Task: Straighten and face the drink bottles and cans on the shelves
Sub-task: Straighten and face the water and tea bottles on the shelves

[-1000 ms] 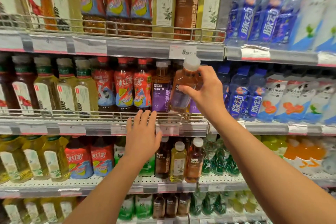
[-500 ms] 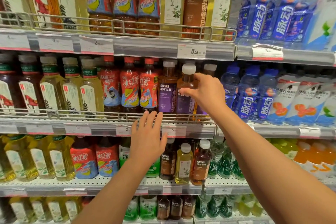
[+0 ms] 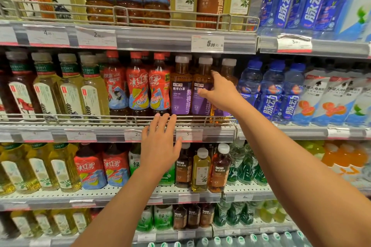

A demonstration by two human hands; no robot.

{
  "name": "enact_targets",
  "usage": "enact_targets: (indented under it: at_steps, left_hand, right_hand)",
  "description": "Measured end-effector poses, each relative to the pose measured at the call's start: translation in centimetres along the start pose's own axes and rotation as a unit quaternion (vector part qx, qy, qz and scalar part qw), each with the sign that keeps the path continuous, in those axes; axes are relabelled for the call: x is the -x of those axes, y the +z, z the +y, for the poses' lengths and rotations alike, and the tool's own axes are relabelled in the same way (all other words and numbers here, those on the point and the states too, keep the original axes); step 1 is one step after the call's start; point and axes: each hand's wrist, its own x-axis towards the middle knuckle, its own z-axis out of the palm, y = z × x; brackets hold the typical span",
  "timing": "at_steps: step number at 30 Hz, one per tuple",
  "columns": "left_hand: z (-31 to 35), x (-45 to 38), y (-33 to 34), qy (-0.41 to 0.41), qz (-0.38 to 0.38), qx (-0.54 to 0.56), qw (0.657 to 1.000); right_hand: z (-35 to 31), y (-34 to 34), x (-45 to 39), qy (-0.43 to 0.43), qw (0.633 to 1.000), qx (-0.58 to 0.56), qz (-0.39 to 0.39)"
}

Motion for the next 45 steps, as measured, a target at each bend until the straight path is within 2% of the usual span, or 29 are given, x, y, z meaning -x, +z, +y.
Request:
enact_targets:
  at_steps: [3, 6, 8, 11, 14, 18, 23, 27, 32, 39, 42, 45]
  left_hand:
    - [0.0, 0.0, 0.1, 0.001, 0.005, 0.001, 1.000]
    - [-0.1, -0.1, 0.3, 0.003, 0.012, 0.004, 1.000]
    - [-0.1, -0.1, 0.5, 0.001, 0.013, 0.005, 1.000]
    - [-0.2, -0.2, 0.7, 0.000, 0.016, 0.006, 1.000]
    - [-0.2, -0.1, 0.7, 0.001, 0.016, 0.008, 1.000]
    - [-0.1, 0.0, 0.5, 0.004, 0.018, 0.015, 1.000]
    - [-0.1, 0.1, 0.0, 0.007, 0.007, 0.015, 1.000]
    - [-0.4, 0.0, -0.2, 0.007, -0.005, 0.027, 1.000]
    - [-0.5, 0.0, -0.6, 0.012, -0.015, 0.033, 0.999]
    - [-0.3, -0.4, -1.6, 0.008, -0.057, 0.056, 0.997]
    - [0.6, -0.8, -2.8, -0.005, -0.059, 0.101, 0.993]
    - [2.2, -0.8, -4.6, 0.019, -0.031, 0.186, 0.982]
  right_hand:
    - [1.0, 0.6, 2.9, -0.031, 0.995, -0.091, 0.022]
    - [3.3, 2.1, 6.6, -0.085, 0.987, -0.118, 0.069]
    - [5.3, 4.0, 9.2, -0.112, 0.986, -0.114, 0.057]
    - [8.4, 7.7, 12.3, -0.118, 0.992, 0.040, -0.022]
    - [11.0, 11.6, 13.4, -0.091, 0.971, 0.195, -0.108]
    - [12.1, 15.6, 12.6, -0.053, 0.964, 0.207, -0.159]
    - [12.1, 17.6, 11.8, -0.024, 0.971, 0.197, -0.135]
    - [12.2, 17.1, 12.2, -0.028, 0.980, 0.183, -0.076]
    - [11.9, 15.2, 12.7, -0.038, 0.980, 0.157, -0.114]
    - [11.2, 8.5, 13.2, -0.068, 0.993, 0.086, -0.052]
    - [9.4, 4.3, 13.2, -0.069, 0.997, 0.025, -0.021]
    - [7.2, 0.5, 12.7, -0.085, 0.996, -0.004, 0.011]
